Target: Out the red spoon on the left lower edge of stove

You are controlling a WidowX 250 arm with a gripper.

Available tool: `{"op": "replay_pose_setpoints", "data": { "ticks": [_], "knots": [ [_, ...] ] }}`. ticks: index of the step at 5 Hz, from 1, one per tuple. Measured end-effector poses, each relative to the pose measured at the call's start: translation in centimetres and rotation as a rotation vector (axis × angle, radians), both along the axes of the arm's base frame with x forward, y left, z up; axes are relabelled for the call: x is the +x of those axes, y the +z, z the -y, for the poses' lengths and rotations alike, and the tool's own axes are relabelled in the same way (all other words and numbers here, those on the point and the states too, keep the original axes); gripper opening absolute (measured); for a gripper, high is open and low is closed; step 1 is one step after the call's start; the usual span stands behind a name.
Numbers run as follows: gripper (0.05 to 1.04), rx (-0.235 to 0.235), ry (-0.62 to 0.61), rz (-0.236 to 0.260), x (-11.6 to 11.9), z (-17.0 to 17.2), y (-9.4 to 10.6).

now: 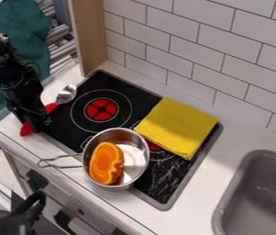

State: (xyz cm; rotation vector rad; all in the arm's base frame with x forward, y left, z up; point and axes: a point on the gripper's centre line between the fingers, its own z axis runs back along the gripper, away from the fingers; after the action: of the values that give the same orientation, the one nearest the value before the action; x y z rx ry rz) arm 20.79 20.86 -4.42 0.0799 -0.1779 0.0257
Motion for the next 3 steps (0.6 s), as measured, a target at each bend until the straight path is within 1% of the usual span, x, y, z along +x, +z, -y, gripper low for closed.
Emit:
{"op": "replay_pose_setpoints", "data": {
  "ticks": [1, 2, 3],
  "knots": [
    [0.729, -0.029, -0.049, 0.05, 0.3, 0.3, 0.1],
    [0.982, -0.073, -0.127, 0.112, 0.3, 1.8, 0.8],
    [1.005, -0.046, -0.103, 0.102, 0.3, 1.8, 4.1]
  ]
}}
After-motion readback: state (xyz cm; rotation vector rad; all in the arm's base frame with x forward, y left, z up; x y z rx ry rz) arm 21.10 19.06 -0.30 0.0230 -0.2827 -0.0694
